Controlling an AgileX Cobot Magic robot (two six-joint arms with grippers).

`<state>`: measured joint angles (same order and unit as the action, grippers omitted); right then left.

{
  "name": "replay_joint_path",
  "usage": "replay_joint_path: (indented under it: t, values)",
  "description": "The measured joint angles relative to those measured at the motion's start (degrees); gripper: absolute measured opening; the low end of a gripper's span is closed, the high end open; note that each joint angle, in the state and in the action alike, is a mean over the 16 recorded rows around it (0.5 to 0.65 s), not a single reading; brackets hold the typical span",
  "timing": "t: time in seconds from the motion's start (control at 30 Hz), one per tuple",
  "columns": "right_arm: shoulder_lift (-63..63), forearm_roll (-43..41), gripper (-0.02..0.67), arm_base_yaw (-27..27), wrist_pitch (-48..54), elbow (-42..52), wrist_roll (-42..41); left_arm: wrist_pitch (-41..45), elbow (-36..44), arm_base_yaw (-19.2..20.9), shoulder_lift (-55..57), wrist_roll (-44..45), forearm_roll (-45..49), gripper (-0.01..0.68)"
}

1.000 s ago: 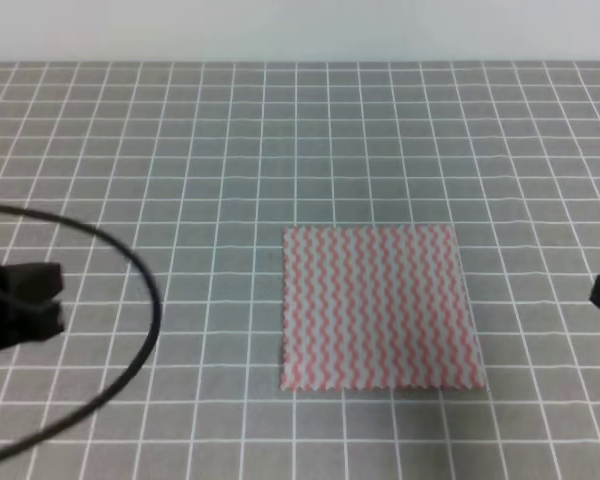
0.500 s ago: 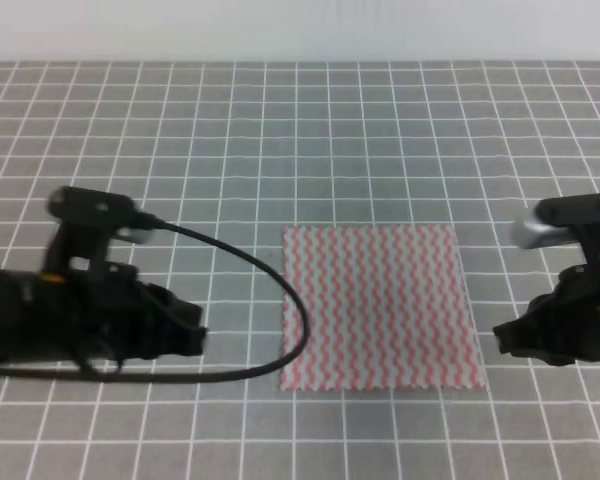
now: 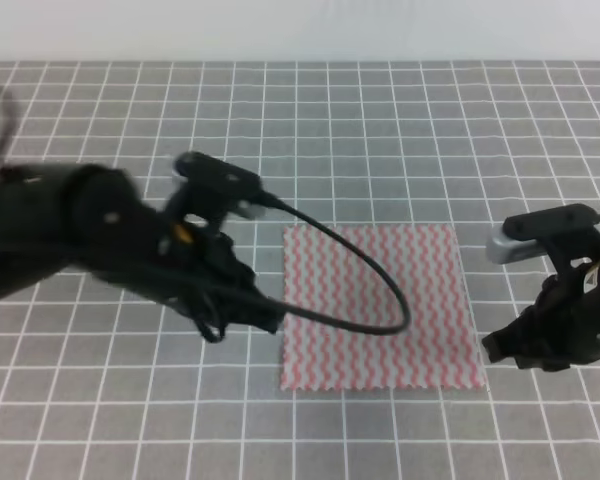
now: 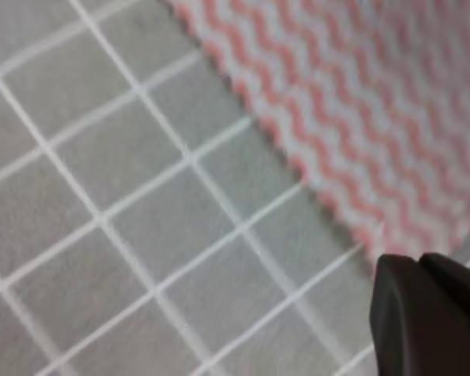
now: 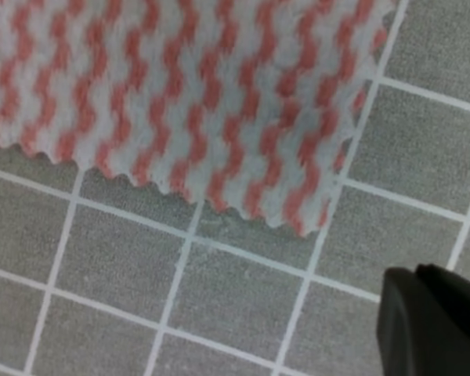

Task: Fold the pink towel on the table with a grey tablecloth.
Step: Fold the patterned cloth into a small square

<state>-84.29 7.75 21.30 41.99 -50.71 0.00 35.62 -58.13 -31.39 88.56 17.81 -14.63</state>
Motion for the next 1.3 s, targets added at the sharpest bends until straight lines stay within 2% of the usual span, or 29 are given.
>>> replay_joint_path:
  t: [0.13,0.3,0.63,1.3]
  values:
    - [-1.01,0.72,0.016,0.0,-0.84,-0.01,0.0,3.5,-3.54,-2.76,2.77,-3.85,5.55,-0.002]
    - [-2.76,1.68,0.083,0.0,-2.15,-0.01,0.0,6.15,-5.86,-4.98,4.81,-7.94,10.39,-0.002]
    - [-7.87,3.9,0.212,0.12,-4.72,-0.06,-0.02,4.37,-6.25,-6.2,5.33,-8.76,10.1,-0.002]
    - [-12.64,8.3,0.215,1.12,-7.64,-0.13,-1.54,2.25,-6.24,-6.21,5.25,-8.7,10.09,-0.003]
